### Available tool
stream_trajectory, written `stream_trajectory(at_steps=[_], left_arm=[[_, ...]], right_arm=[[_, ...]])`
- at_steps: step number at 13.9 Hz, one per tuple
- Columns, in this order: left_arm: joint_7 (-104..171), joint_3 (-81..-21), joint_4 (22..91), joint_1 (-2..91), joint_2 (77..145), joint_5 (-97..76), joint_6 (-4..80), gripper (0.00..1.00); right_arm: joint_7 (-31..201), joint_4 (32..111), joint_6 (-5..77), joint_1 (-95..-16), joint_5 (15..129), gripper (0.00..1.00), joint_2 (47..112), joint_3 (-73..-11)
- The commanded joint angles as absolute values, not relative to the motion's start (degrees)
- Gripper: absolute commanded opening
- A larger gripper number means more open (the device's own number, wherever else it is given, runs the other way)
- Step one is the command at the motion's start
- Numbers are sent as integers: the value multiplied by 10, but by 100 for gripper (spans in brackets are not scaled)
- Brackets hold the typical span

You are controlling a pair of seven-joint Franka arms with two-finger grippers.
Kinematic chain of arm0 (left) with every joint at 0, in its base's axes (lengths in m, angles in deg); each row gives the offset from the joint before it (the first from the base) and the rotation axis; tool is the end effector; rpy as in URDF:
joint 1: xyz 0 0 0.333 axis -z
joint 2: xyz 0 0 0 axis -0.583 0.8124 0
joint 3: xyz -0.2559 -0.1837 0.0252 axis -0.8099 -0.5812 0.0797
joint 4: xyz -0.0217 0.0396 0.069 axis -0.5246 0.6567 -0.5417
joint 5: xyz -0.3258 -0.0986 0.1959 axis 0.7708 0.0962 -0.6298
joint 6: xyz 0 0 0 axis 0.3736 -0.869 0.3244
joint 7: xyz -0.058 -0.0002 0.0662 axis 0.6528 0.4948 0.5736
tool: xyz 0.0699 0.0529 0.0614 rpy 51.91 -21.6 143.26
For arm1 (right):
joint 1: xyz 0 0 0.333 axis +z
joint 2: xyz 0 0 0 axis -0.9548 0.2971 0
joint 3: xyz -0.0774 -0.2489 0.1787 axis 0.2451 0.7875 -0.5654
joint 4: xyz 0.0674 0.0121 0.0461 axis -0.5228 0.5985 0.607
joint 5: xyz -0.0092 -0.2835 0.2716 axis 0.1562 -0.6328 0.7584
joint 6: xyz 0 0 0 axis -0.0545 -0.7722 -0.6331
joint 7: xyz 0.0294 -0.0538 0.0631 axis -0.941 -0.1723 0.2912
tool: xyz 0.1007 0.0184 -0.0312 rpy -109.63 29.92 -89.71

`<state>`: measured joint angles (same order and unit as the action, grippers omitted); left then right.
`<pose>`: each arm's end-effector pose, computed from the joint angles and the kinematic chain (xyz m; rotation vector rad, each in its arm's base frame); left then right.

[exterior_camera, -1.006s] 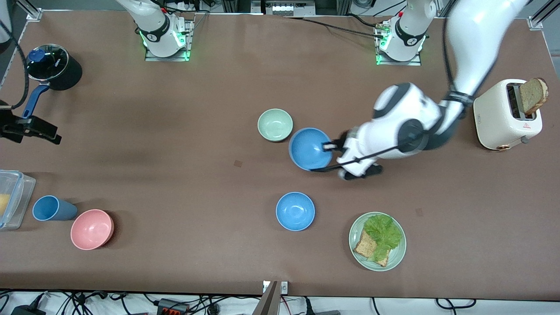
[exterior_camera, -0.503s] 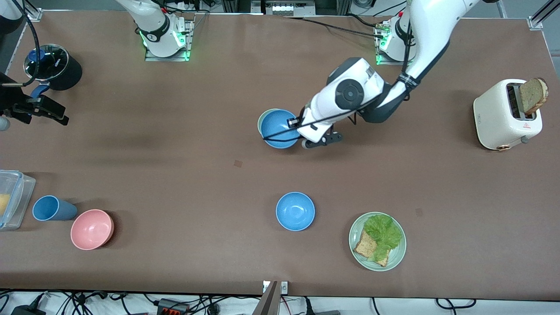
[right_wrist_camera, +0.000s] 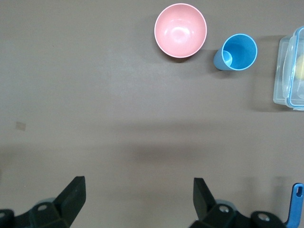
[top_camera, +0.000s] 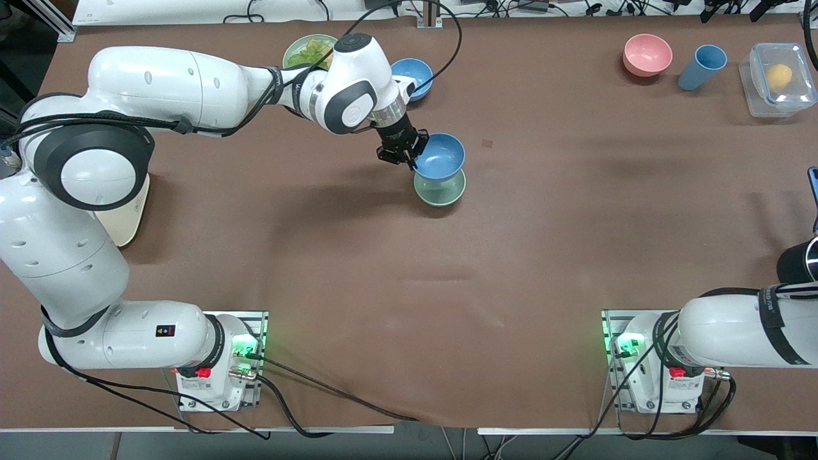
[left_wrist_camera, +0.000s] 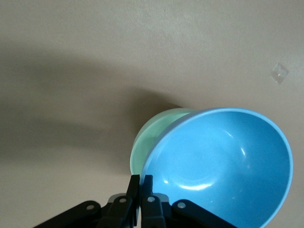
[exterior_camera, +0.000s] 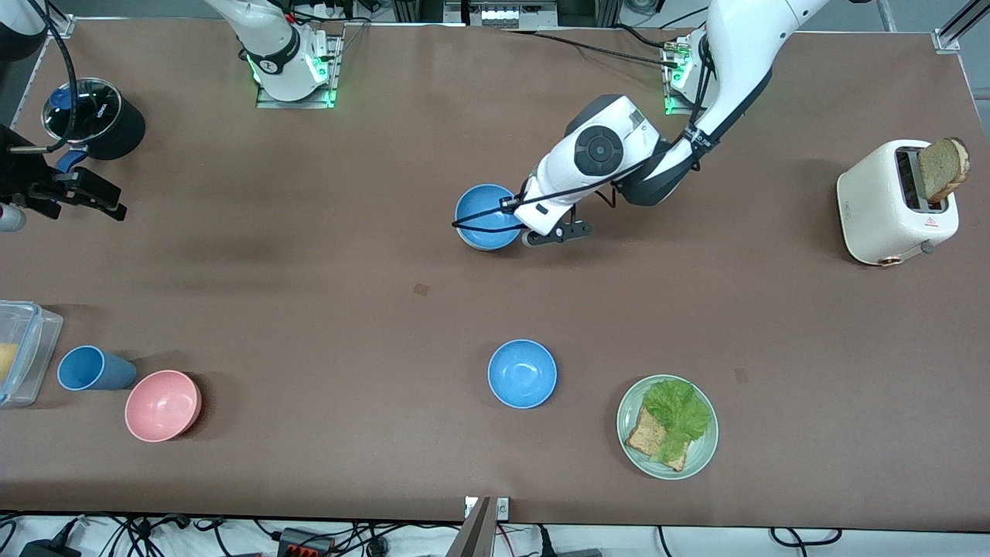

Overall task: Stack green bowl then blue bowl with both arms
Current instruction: 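Lower the blue bowl into the green bowl and open the left gripper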

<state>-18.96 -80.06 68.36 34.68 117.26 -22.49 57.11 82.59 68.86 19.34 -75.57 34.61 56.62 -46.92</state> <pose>0.4528 -0.4279 0.2826 2.8317 0.3905 -0.3641 0.5696 -0.0339 0.5769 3.1308 -0.0179 0.0435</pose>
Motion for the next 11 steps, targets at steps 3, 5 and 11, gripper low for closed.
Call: stream_trajectory(at_steps=[3, 5, 11], left_arm=[[-238, -784, 691, 374, 1186, -280, 608, 1], [-241, -776, 691, 381, 1192, -295, 609, 1], [-240, -780, 683, 350, 1184, -296, 571, 48]], right_arm=[[834, 683, 188, -753, 343, 100, 563, -468], [834, 679, 188, -753, 344, 100, 564, -467], [824, 678, 190, -754, 348, 100, 564, -466]])
